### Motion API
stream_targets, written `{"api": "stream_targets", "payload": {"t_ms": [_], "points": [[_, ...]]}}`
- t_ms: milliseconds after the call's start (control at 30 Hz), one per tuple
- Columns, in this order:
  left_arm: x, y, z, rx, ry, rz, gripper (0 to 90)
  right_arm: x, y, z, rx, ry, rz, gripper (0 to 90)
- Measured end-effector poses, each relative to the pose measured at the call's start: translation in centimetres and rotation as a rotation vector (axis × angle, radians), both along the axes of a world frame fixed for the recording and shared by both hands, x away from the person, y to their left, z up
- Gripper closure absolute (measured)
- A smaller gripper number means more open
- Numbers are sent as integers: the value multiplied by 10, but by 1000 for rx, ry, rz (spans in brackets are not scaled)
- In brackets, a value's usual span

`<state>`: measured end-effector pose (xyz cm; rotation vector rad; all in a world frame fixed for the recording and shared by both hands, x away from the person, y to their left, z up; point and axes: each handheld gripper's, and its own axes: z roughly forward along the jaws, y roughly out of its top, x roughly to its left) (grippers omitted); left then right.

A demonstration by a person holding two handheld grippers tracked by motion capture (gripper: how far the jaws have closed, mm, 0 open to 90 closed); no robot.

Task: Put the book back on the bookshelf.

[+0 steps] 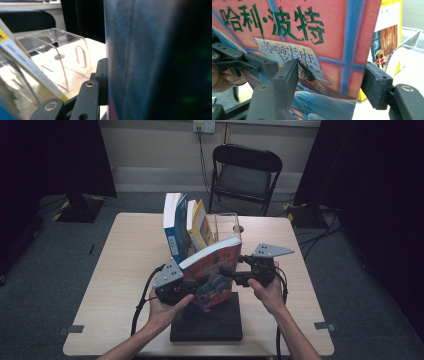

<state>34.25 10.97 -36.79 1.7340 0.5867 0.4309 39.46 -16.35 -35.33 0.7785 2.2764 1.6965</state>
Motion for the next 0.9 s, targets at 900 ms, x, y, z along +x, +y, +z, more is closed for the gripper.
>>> {"api": "stream_targets", "payload": {"t_ms": [900], "points": [[2,39,-6,-3,12,181,745,33,57,-5,-15,-22,58,356]]}}
